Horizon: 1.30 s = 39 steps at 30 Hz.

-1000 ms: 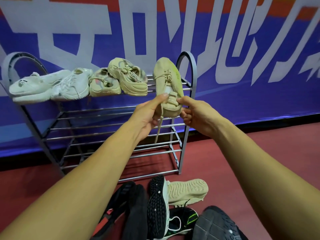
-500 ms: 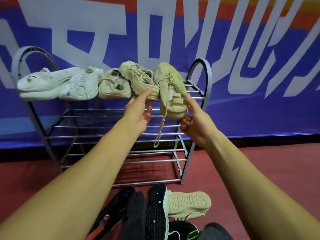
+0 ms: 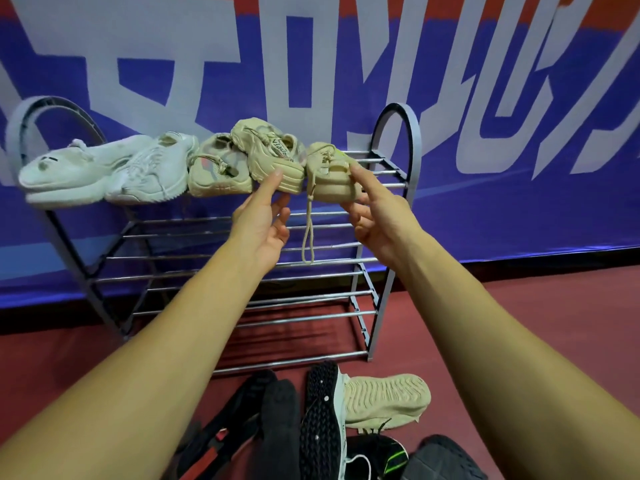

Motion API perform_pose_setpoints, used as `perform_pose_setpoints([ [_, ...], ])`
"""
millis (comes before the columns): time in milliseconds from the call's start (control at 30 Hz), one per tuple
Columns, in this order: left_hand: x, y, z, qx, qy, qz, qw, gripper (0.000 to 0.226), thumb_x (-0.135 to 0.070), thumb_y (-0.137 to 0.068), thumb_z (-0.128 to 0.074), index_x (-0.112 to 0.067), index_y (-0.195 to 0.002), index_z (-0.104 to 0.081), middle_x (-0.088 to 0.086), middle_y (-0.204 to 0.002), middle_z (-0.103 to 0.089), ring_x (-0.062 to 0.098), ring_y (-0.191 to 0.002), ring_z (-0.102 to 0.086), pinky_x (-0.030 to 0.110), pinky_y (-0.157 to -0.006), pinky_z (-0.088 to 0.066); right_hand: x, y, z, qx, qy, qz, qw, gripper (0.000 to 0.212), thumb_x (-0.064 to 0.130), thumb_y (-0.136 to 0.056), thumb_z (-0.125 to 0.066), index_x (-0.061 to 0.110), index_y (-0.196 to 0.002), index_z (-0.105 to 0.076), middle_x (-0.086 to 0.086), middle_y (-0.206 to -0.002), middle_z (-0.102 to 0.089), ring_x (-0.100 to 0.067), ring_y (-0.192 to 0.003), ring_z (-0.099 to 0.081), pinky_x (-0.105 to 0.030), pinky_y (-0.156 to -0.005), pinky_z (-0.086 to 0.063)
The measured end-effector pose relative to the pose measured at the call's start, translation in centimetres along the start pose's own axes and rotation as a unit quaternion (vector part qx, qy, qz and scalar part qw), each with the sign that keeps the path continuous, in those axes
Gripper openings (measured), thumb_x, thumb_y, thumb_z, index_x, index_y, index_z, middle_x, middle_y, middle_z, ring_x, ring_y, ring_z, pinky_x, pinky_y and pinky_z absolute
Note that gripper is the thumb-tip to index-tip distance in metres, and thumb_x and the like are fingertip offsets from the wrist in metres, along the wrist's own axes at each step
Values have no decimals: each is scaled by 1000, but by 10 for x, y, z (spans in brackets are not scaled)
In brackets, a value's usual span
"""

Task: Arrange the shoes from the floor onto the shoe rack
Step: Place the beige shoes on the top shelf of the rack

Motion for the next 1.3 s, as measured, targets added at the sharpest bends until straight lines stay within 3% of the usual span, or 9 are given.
perform_pose_setpoints([
  [233, 2, 2, 7, 11, -22, 13, 1000, 34, -45, -79, -80, -29, -106, -67, -4, -93, -72, 9, -77, -60, 21, -57, -36, -8, -5, -4, -54, -28, -7, 998, 19, 26, -86, -65, 11, -97, -66, -1, -69, -51, -7, -47, -37, -21, -44, -27],
  [400, 0, -3, 13, 29, -41, 11, 999, 38, -39, -83, -79, -29, -116, -65, -7, -98, -74, 7, -75, -60, 20, -55, -36, -7, -16, -6, -49, -39, 2, 998, 28, 35, -89, -71, 11, -100, -68, -3, -76, -54, -6, -49, -39, -20, -46, -28],
  [600, 5, -3, 15, 48, -78, 10, 996, 11, -27, -88, -73, -29, -95, -65, -7, -99, -72, 6, -71, -60, 19, -54, -33, -9, -17, -7, -79, -16, 13, 997, 44, 46, -86, -74, 3, -94, -67, -13, -84, -62, -9, -55, -38, -22, -45, -27],
  [700, 15, -2, 18, 41, -116, 10, 992, 11, -22, -87, -72, -26, -97, -69, -7, -94, -71, 6, -72, -60, 19, -55, -33, -5, -7, -4, -85, 60, 49, 993, 59, 55, -88, -67, 1, -114, -65, -11, -95, -74, -11, -63, -48, -21, -52, -37],
  [933, 70, -6, 35, 20, -253, 36, 967, 4, -23, -86, -72, -24, -86, -68, -4, -89, -71, 7, -70, -59, 21, -56, -34, -48, 11, 47, -60, 268, 15, 962, 49, 48, -90, -67, 5, -111, -67, -2, -90, -70, -14, -78, -59, -32, -74, -48],
  [1100, 129, -7, 29, 57, -335, 61, 939, 6, -23, -85, -73, -22, -84, -68, 0, -93, -73, 10, -73, -61, 23, -56, -34, -93, 13, 104, -78, 354, -41, 931, 45, 41, -88, -70, -1, -102, -71, -7, -83, -67, -17, -68, -53, -30, -61, -40],
  [1167, 151, -9, 23, 84, -359, 57, 928, 7, -22, -79, -76, -19, -82, -70, 4, -90, -73, 16, -81, -63, 28, -62, -44, -106, 11, 120, -79, 389, -51, 917, 43, 40, -88, -69, -1, -101, -71, -10, -87, -70, -18, -72, -56, -31, -64, -43],
  [1233, 173, -14, 18, 109, -394, 51, 911, 15, -25, -67, -78, -17, -79, -73, 7, -87, -73, 20, -89, -65, 40, -86, -55, -121, 6, 133, -67, 424, -57, 901, 42, 40, -87, -69, 0, -98, -71, -14, -91, -72, -20, -74, -58, -34, -68, -47],
  [1300, 198, -22, 17, 126, -429, 58, 892, 13, -24, -67, -78, -16, -78, -75, 9, -90, -75, 21, -92, -67, 46, -99, -52, -139, 0, 144, -49, 459, -71, 884, 39, 40, -87, -69, 2, -94, -72, -13, -89, -72, -21, -75, -60, -33, -69, -48],
])
Point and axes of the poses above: each hand's wrist, its own y-axis away from the middle knuckle, its own z-axis out of the back of the hand, x = y × z, the point moved 7 cm from there along -y, towards the middle knuckle
